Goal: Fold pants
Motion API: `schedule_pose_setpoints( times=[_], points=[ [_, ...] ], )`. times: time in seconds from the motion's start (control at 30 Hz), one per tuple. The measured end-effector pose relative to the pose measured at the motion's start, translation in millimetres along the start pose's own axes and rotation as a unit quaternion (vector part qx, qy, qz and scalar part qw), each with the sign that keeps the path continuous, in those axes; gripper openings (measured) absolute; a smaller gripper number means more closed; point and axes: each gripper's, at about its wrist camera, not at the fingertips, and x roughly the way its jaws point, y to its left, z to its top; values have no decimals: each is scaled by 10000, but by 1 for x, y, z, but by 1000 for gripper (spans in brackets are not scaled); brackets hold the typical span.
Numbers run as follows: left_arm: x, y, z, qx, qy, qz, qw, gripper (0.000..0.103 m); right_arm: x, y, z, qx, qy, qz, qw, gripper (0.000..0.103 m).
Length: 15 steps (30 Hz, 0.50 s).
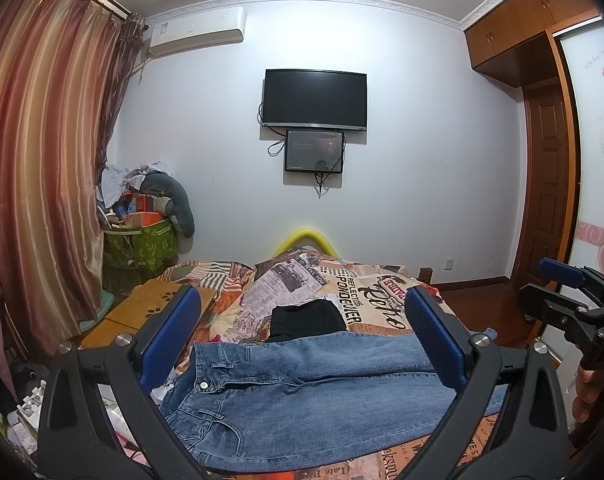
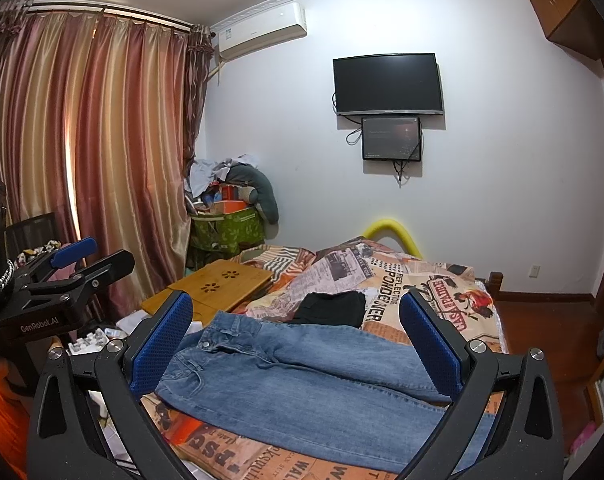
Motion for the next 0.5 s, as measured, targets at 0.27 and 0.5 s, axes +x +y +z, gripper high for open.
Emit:
schedule_pose_setpoints(
  times=[0.27, 0.5],
  points=[
    [0, 1, 1, 3, -23, 0, 10000, 103, 0, 1, -1, -8, 1, -1, 10000, 103],
    [2, -1, 2, 0, 3, -14, 10000, 103, 1, -1, -2, -5, 17, 8, 10000, 103]
  ],
)
